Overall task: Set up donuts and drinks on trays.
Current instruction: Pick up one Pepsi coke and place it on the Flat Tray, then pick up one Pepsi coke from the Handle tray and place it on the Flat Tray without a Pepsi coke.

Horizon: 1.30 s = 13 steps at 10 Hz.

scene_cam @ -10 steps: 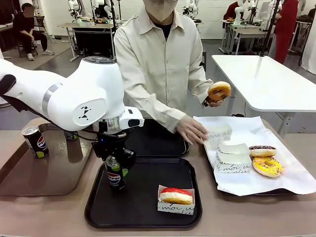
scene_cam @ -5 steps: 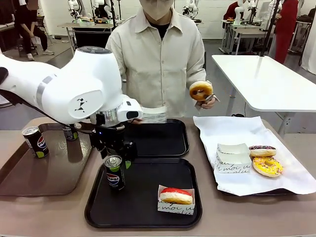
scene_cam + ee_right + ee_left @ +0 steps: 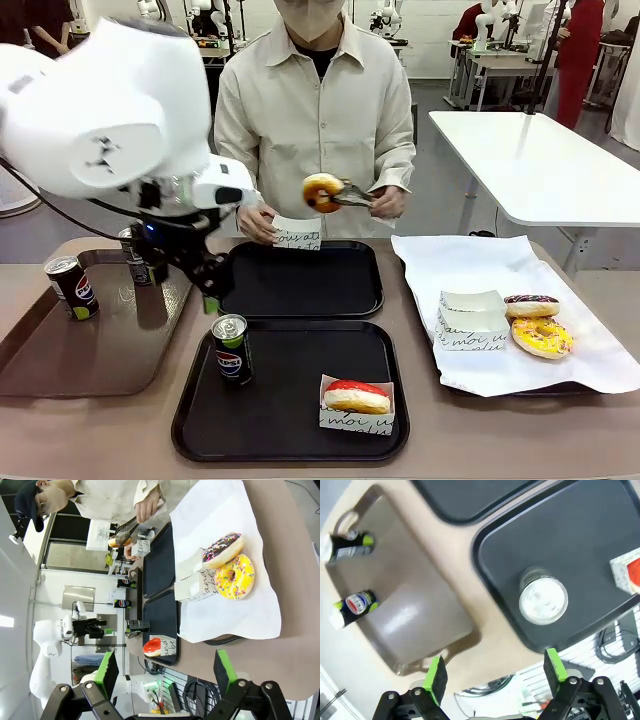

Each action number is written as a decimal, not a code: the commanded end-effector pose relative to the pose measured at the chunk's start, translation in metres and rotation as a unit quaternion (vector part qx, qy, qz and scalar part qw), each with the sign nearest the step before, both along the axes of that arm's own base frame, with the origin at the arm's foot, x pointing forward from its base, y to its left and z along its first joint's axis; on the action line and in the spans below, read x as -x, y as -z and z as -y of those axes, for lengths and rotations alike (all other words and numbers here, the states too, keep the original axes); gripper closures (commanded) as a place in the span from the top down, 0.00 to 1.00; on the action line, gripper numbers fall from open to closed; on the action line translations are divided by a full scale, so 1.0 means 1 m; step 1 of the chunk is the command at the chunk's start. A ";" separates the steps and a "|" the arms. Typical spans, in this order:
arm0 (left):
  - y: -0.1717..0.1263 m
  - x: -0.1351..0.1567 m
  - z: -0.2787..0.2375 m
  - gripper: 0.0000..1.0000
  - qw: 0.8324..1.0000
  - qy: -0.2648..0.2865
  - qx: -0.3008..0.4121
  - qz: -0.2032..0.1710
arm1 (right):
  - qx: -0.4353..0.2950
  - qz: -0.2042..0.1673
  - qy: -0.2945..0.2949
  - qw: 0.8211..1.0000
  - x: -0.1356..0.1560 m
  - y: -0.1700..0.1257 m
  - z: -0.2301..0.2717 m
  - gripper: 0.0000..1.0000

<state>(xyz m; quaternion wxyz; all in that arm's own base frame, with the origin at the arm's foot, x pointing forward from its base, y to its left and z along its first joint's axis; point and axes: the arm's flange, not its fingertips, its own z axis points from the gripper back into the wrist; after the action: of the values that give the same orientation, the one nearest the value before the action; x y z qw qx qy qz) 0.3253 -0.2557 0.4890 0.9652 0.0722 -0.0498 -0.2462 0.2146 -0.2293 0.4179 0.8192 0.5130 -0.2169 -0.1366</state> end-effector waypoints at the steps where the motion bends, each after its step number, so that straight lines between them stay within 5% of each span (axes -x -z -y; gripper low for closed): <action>1: -0.021 -0.003 -0.051 1.00 1.000 -0.023 0.001 0.017 | -0.005 0.009 -0.004 1.000 0.001 0.001 0.001 1.00; 5: -0.043 -0.036 -0.156 1.00 0.989 -0.124 0.071 0.032 | -0.005 0.009 -0.004 1.000 0.001 0.001 0.001 1.00; 9: -0.023 -0.067 -0.212 1.00 0.979 -0.190 0.071 0.023 | -0.005 0.009 -0.004 1.000 0.001 0.001 0.001 1.00; 13: -0.036 -0.054 -0.201 1.00 0.982 -0.172 0.073 0.025 | -0.005 0.009 -0.004 1.000 0.001 0.001 0.001 1.00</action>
<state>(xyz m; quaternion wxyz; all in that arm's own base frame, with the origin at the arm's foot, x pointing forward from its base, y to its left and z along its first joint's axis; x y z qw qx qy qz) 0.3822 -0.0540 0.5231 0.9943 0.0202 -0.0793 -0.0676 0.2145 -0.2293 0.4179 0.8191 0.5134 -0.2167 -0.1364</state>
